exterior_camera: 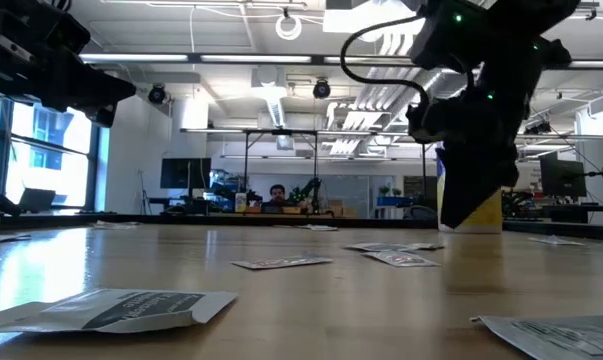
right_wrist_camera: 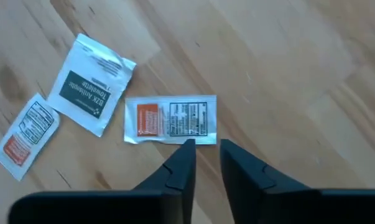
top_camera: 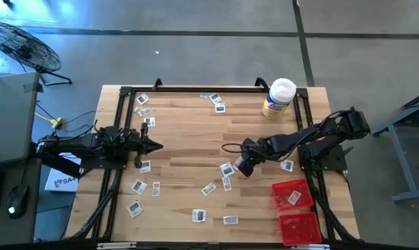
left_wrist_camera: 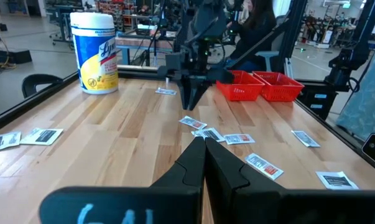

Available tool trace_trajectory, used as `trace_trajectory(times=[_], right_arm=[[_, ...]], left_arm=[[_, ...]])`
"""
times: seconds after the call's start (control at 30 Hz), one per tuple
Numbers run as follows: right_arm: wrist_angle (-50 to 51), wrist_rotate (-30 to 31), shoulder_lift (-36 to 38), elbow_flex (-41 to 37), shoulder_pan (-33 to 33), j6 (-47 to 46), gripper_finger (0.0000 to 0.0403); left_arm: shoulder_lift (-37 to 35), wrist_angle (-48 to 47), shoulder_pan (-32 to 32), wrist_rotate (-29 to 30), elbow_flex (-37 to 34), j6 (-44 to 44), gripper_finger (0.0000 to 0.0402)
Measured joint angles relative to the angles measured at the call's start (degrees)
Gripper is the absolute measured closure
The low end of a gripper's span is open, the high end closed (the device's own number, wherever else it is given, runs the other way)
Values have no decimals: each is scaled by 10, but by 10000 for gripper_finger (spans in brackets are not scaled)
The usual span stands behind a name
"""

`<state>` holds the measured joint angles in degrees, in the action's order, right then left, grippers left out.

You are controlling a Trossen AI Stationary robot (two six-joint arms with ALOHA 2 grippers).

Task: Pick & Place First Aid Supplies
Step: Put the white ointment pack into the top red bin

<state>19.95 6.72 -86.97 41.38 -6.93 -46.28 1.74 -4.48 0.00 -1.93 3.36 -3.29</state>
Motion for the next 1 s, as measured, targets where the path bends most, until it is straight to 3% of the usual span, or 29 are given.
trace_trajectory(times=[0.2,0.5,0.83,1.0], right_arm=[[-34,31,-32,-6,-14,41,306],[-38,51,-66,0,-19,58,307],[-24,69,-67,0,-18,53,393],[-23,77,-67,-1,-18,34,396]], left_arm=[[0,0,0,0,0,0,400],[0,0,0,0,0,0,400],[0,0,0,0,0,0,400],[0,0,0,0,0,0,400]])
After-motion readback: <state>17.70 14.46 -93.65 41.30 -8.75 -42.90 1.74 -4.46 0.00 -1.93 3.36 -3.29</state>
